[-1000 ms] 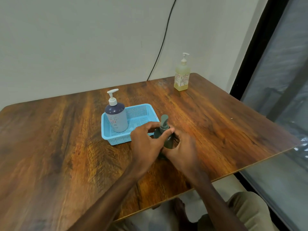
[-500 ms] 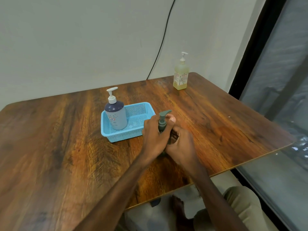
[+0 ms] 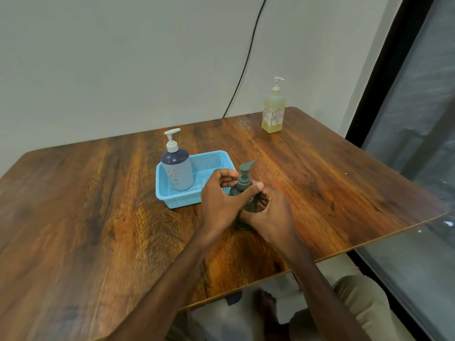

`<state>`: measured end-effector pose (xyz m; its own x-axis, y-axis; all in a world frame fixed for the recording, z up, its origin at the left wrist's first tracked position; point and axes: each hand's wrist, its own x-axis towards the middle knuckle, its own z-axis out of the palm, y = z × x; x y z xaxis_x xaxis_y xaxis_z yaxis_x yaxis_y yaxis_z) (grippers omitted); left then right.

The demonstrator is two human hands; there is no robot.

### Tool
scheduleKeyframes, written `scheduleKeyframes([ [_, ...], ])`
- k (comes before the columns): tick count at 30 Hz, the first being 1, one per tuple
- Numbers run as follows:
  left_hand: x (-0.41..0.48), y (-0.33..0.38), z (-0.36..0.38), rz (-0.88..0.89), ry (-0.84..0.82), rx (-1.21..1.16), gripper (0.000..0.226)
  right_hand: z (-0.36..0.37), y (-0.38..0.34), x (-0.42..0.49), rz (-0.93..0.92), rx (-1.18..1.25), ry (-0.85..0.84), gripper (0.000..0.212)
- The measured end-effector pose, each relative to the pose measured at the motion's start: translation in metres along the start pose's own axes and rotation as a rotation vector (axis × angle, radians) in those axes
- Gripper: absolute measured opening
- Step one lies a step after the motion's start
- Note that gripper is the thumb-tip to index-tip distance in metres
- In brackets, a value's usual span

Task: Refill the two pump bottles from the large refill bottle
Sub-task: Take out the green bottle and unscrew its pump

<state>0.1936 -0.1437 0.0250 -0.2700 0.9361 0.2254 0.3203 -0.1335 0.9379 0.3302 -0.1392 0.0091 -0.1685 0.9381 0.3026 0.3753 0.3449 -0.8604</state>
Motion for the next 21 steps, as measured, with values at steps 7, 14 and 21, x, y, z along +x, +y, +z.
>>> scheduleKeyframes([
  [7,0.004,-0.003,0.021,0.153,-0.109,0.111,0.038,-0.001,-0.002,0.002,-0.034,0.04,0.023,0.034],
  [14,-0.023,-0.016,-0.012,0.181,-0.115,0.012,0.038,-0.002,-0.003,0.001,-0.005,0.126,-0.031,0.062],
  [21,-0.005,-0.002,-0.015,0.155,-0.055,0.038,0.037,-0.002,-0.006,0.0,0.023,0.088,-0.013,0.069],
])
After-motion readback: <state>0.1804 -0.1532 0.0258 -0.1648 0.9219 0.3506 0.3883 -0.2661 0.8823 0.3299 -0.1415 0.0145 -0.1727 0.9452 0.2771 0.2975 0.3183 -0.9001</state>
